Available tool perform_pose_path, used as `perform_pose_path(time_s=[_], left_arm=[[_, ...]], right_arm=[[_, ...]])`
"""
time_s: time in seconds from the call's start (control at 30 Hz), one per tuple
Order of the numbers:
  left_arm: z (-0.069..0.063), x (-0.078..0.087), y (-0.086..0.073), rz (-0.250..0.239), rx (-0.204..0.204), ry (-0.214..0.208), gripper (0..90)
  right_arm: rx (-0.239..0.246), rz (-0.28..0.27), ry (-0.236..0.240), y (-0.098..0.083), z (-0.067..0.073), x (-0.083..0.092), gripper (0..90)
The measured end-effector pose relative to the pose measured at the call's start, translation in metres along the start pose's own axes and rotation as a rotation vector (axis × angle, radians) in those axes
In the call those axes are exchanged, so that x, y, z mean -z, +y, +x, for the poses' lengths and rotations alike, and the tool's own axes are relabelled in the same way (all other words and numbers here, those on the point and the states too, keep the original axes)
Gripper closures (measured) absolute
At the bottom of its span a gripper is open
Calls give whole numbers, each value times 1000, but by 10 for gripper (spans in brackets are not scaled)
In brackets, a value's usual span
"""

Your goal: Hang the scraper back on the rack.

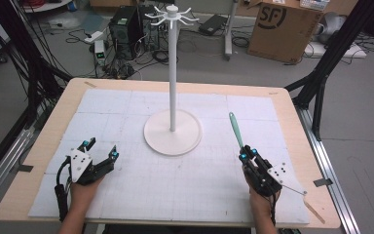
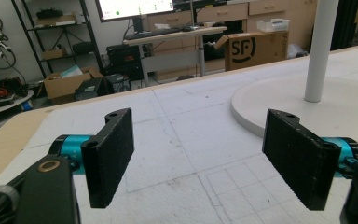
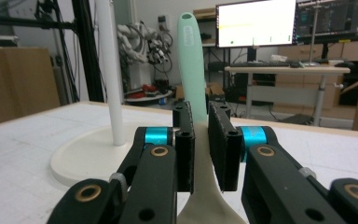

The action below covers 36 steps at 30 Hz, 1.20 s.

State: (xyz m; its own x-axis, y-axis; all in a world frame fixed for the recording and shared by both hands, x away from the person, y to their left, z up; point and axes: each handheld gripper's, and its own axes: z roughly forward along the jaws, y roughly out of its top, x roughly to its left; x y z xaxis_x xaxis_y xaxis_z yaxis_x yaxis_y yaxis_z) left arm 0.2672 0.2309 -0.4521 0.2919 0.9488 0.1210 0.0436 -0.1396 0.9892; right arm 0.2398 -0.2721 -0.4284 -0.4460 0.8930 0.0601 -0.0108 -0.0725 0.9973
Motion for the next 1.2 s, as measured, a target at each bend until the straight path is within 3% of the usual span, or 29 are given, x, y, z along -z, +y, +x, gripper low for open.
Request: perform_pose_path(time_s=[0.5,0.9,1.2], left_arm=[[0,0,0,-2,1,1,255],[-1,0,0,-2,-3,3,255],[-1,0,0,-2,-2,1,254]], right_arm=[[-3,-102,30,13,-7,6,815],[-5,-167,91,30,0,-3,815],[-1,-208,99,41,6,-10,815]])
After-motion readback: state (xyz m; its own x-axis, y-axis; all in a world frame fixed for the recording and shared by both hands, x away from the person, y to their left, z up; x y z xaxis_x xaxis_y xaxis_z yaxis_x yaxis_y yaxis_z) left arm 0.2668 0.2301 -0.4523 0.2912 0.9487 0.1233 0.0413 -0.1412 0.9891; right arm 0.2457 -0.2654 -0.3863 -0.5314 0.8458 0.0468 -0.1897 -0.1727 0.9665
